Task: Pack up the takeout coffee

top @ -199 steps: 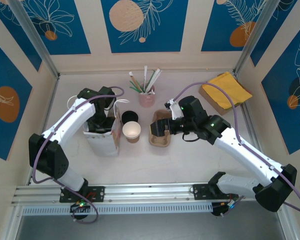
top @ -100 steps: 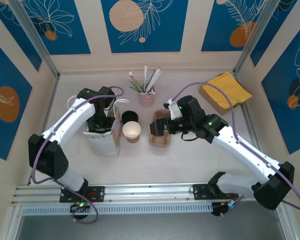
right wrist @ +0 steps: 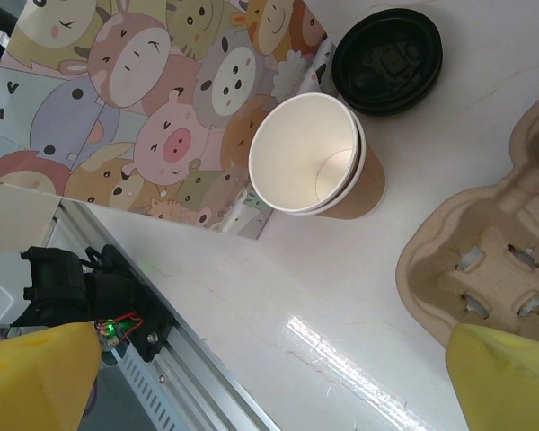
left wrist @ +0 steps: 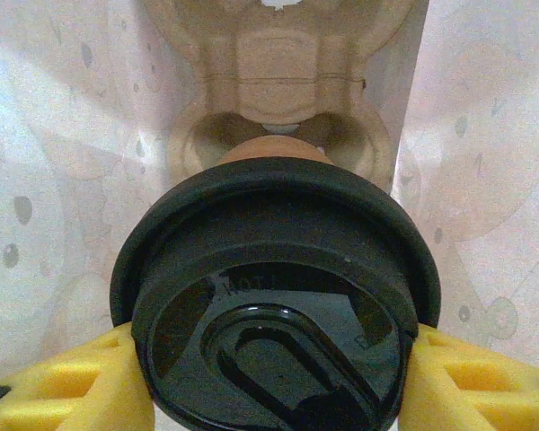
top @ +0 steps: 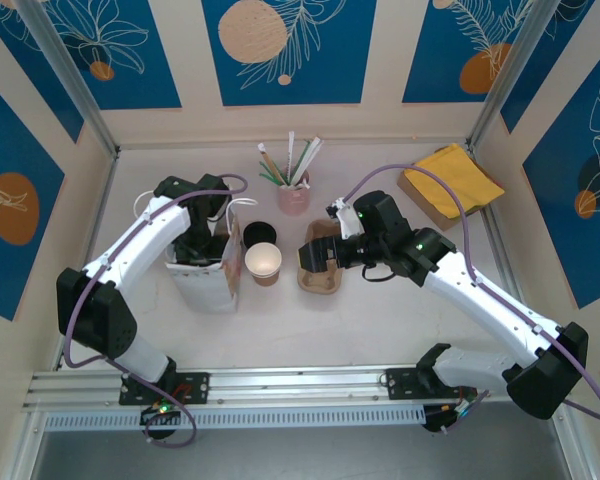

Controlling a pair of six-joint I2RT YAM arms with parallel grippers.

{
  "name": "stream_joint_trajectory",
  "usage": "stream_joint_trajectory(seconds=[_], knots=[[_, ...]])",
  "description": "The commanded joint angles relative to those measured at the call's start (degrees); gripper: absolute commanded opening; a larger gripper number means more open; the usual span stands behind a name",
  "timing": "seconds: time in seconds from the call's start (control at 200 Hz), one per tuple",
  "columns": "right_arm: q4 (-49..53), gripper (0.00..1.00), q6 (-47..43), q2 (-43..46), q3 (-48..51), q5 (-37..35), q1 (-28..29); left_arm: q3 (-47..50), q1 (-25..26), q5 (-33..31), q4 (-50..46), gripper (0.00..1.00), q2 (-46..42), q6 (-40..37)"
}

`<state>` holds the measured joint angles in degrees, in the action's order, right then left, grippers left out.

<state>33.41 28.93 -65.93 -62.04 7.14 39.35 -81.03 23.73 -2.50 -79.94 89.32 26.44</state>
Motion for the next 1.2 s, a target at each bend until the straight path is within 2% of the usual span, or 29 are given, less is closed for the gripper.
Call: stream_joint_trajectory(seconds=[0.0, 1.195], knots=[[-0.80, 0.99, -0.51, -0.60, -1.50, 1.56, -0.15, 0.48, -0.87, 0.74, -1.82, 0.50, -1.16, -0.64], [-0.88, 0.99, -0.26, -0.91, -1.10, 1.30, -0.08, 0.11, -0.92, 1.00, -0.87, 0.50, 0.15, -1.31]])
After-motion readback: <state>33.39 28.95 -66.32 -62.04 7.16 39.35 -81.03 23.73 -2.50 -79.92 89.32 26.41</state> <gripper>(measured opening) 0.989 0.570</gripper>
